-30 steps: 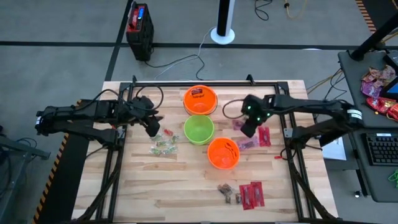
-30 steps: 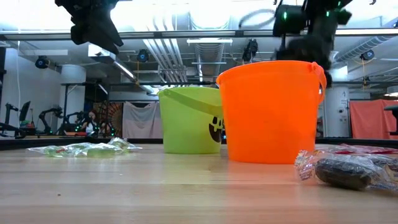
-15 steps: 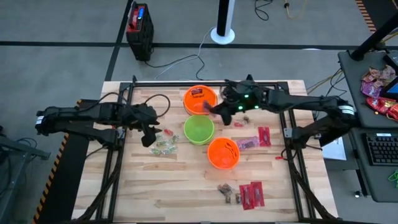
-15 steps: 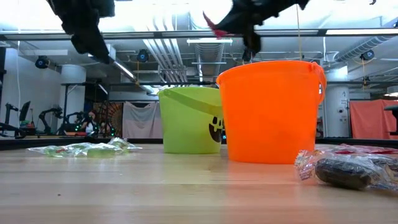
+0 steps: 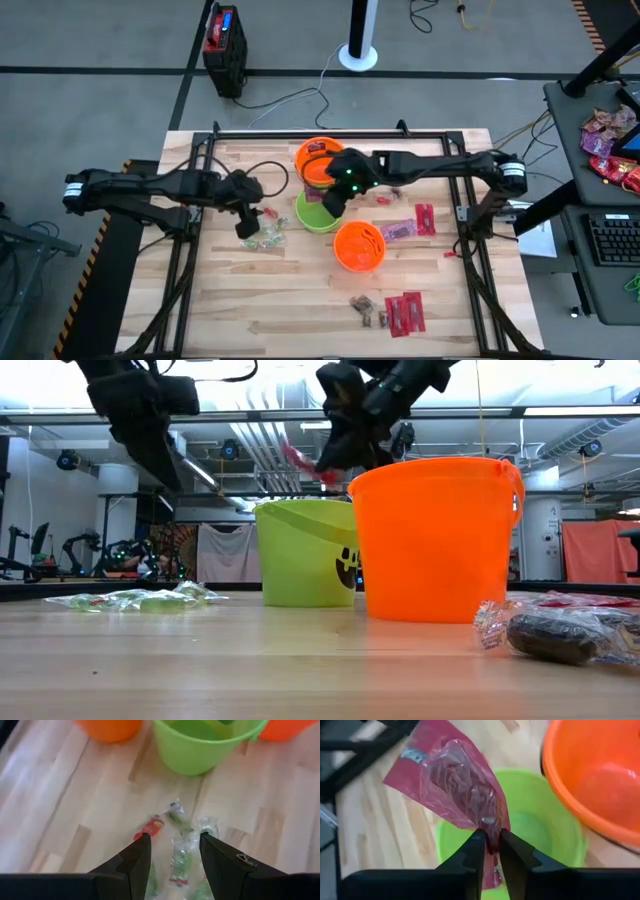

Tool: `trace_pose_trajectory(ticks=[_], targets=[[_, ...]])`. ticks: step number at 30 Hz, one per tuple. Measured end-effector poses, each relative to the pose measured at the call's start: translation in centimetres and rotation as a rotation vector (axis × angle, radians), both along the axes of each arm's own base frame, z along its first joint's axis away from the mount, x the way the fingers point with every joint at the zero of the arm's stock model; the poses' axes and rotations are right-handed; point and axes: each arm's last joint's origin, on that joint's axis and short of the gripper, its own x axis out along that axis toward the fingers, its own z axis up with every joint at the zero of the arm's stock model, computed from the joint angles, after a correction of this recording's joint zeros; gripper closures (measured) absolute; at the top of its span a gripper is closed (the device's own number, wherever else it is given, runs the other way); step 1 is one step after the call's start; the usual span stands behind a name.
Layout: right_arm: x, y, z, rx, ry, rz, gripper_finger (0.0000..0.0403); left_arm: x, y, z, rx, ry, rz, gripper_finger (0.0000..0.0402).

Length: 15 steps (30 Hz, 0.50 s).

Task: Sort candy by brand, put in halloween buckets
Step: Put the red candy into the green bucket, then put the red gummy into the bottom orange bucket

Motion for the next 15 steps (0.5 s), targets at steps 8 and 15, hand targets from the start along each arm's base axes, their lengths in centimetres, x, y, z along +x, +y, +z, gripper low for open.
trace_pose_trajectory(ticks=[8, 15], targets=[[-0.3, -0.1, -0.2, -0.012, 0.086, -0.032, 0.0268, 0.3, 0.1, -3.5, 0.131, -0.005, -0.196, 0.0249], [-1.2, 0.0, 1.6, -0.017, 0.042, -0.059, 0.0221, 0.2, 0.8, -7.9, 0.145, 0.038, -0.201, 0.0249]])
